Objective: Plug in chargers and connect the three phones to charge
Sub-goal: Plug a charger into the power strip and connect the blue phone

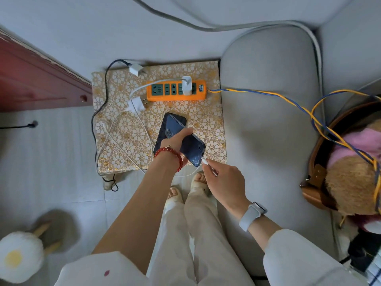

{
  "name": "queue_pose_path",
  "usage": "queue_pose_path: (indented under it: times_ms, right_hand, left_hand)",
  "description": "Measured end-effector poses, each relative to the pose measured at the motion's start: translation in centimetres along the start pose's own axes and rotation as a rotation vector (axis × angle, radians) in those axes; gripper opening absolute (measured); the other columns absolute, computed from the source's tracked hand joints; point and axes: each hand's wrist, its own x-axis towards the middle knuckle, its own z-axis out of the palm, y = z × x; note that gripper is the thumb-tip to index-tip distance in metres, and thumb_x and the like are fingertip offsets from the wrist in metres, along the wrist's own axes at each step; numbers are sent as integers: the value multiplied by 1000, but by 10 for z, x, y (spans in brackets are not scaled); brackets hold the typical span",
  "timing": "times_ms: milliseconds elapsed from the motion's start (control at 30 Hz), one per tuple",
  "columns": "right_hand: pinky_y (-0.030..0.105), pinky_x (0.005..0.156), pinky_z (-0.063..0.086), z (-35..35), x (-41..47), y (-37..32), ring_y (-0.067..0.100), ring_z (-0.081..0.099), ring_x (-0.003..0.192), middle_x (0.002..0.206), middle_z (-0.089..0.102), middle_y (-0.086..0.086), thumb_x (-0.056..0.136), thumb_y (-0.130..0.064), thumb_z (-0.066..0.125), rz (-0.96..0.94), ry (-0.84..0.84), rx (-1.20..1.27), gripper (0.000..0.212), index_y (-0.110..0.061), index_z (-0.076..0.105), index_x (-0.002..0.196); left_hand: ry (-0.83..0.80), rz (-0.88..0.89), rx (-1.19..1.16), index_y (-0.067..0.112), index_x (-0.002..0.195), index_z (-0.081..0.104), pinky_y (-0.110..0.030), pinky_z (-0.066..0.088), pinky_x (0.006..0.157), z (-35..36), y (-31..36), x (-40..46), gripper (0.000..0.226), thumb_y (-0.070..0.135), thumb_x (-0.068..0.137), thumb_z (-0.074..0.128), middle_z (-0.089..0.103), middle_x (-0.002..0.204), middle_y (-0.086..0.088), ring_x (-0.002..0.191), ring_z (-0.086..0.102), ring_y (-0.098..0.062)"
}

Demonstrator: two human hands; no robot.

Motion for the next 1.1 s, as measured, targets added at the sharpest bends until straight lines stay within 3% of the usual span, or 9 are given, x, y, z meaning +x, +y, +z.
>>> queue_pose_path:
  times_ms: [100, 267, 400, 500, 600, 700, 800, 900, 1100]
  right_hand:
    - [28, 53, 26, -5, 3, -4, 25, 39, 62, 78, 68, 11, 93, -29, 41, 19, -59, -81, 31, -10, 61, 78]
    - [29, 62, 29, -1, 5, -3, 23, 40, 69, 91, 69, 12, 95, -29, 34, 50, -130, -181, 35, -8, 61, 88]
    - [29, 63, 30, 5, 5, 2, 24, 45, 70, 93, 69, 12, 95, -28, 34, 85, -136, -158, 35, -7, 61, 90]
    - [29, 63, 31, 9, 8, 10, 31, 58, 81, 94, 69, 11, 95, -30, 33, 49, -156, -221, 35, -9, 61, 94]
    - [33, 65, 35, 6, 14, 25, 33, 57, 87, 90, 68, 11, 92, -32, 39, -32, -178, -296, 31, -11, 61, 87]
    - [36, 75, 41, -7, 22, 47, 30, 59, 89, 87, 67, 7, 85, -28, 46, -160, 9, -398, 25, -15, 66, 84]
    - [47, 98, 31, -26, 40, 71, 31, 48, 115, 116, 61, 13, 78, -21, 44, -217, 230, -506, 32, -15, 63, 103]
    - [54, 109, 14, -38, 61, 86, 28, 27, 133, 141, 43, 15, 75, -19, 39, -216, 218, -651, 48, -15, 50, 121]
    - [55, 112, 10, -30, 68, 96, 27, 22, 137, 147, 37, 12, 74, -21, 44, -235, 248, -823, 52, -20, 46, 126]
  left_hand:
    - [28, 58, 12, 5, 119, 50, -26, 48, 54, 2, -3, 0, 59, 26, 69, 75, 61, 95, -7, 70, 57, -15]
    - [60, 130, 112, 0, 121, 48, -38, 53, 84, 6, -11, 5, 64, 26, 69, 75, 61, 108, -13, 88, 59, -25]
    - [77, 154, 137, -1, 119, 47, -39, 53, 86, 10, -18, 7, 64, 26, 68, 76, 59, 107, -12, 91, 58, -25]
    - [73, 129, 147, 0, 120, 44, -35, 52, 78, 11, -20, 15, 66, 26, 69, 76, 58, 107, -11, 84, 58, -23]
    - [86, 143, 225, 2, 127, 38, -40, 53, 85, 15, -23, 22, 80, 30, 64, 78, 55, 123, -15, 97, 59, -26]
    - [143, 286, 501, 4, 140, 17, -47, 41, 103, 25, -30, 30, 97, 31, 67, 76, 36, 139, -17, 124, 42, -33]
    - [210, 424, 746, 8, 143, 7, -50, 32, 108, 39, -38, 38, 103, 36, 69, 73, 25, 145, -18, 133, 27, -35]
    - [305, 519, 938, 10, 143, 6, -51, 32, 103, 59, -44, 46, 102, 40, 70, 70, 27, 143, -16, 132, 26, -35]
    - [387, 570, 1080, 8, 142, 8, -49, 37, 96, 96, -53, 66, 100, 44, 71, 69, 30, 137, -17, 126, 30, -35]
